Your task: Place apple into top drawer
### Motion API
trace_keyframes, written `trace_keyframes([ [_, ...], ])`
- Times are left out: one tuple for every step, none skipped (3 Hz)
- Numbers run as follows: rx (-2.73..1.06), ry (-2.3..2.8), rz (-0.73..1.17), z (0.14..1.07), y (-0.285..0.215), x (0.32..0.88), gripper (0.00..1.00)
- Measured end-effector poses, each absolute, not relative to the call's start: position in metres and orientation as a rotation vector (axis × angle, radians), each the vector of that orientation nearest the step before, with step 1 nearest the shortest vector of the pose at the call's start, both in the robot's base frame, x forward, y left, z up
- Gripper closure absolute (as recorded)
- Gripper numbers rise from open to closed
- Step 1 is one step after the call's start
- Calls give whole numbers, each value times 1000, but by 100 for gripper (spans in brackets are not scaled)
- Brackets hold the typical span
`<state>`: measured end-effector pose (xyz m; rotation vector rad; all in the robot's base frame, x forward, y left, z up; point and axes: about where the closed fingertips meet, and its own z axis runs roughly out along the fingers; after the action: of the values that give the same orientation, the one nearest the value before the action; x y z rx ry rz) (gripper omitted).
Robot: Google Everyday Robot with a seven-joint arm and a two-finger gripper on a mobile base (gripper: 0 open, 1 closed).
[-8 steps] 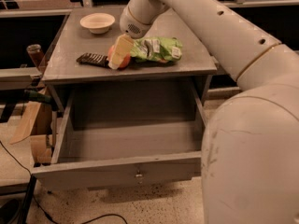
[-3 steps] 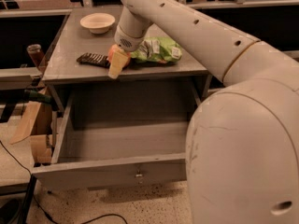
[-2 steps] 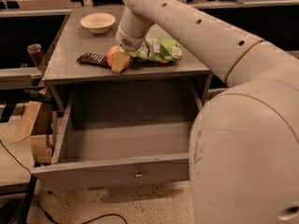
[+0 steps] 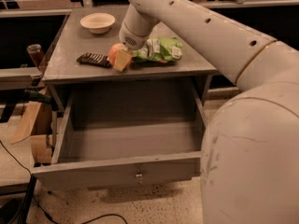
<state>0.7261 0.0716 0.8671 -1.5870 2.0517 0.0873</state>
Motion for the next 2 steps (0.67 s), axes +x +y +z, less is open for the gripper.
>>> trace_keyframes([
  [-1591, 2004, 120, 882, 52, 708, 100],
  [-1612, 2009, 236, 874, -5, 666, 100],
])
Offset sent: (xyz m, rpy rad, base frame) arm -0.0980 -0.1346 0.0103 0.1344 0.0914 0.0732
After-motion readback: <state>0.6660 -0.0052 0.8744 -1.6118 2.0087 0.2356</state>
